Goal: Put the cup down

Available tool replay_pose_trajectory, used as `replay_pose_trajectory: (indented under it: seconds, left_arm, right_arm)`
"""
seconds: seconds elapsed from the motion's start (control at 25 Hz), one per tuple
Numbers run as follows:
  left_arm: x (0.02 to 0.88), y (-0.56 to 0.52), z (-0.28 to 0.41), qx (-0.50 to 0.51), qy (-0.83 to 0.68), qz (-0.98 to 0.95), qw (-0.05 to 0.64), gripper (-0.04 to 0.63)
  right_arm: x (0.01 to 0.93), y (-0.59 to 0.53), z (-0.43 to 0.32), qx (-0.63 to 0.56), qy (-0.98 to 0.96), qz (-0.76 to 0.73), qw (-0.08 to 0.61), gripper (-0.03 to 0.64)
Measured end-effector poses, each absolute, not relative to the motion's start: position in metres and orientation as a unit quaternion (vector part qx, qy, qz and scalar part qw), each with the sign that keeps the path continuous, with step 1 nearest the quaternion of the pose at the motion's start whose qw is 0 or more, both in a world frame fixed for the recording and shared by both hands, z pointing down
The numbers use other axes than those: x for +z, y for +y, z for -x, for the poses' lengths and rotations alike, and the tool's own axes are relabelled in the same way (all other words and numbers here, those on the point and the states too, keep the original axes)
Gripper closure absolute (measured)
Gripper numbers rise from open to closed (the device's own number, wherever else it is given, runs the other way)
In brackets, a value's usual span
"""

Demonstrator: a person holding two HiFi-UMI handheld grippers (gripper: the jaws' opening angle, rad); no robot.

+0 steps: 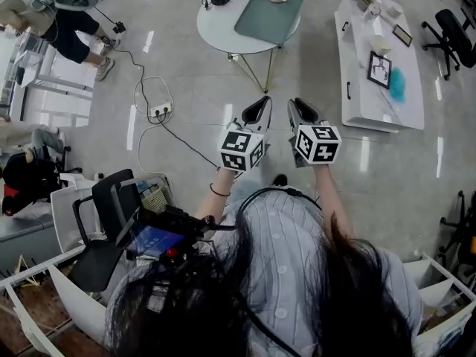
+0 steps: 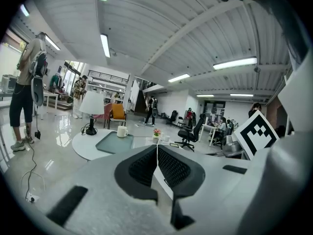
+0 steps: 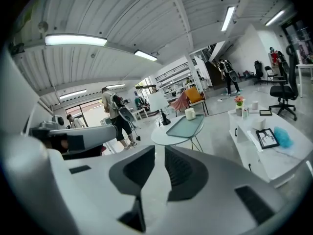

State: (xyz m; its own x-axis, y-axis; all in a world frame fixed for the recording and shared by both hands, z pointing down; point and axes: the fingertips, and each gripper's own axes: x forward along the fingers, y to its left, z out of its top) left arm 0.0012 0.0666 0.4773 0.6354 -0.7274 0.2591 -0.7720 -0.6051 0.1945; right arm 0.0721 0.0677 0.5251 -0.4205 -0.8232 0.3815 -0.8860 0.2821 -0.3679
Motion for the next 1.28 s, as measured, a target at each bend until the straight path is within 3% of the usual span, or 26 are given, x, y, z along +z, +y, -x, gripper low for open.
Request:
replay_pose_trajectory:
  seconds: [0.56,1.28]
  left_arm:
    - [0.48,0.158,0.029,0.063,-0.452,-0.878,0.144,0.577]
    - [0.48,0.177,0.04,0.056,-0.46,-0.875,0.142,0.577]
  right_arm:
    - [0.515,0.167,-0.043,0.245,-0.827,-0.5,0.075,0.558]
    - [0.502,0.194,-0.027,0.226,-0.842,-0.483,0.083,0.571]
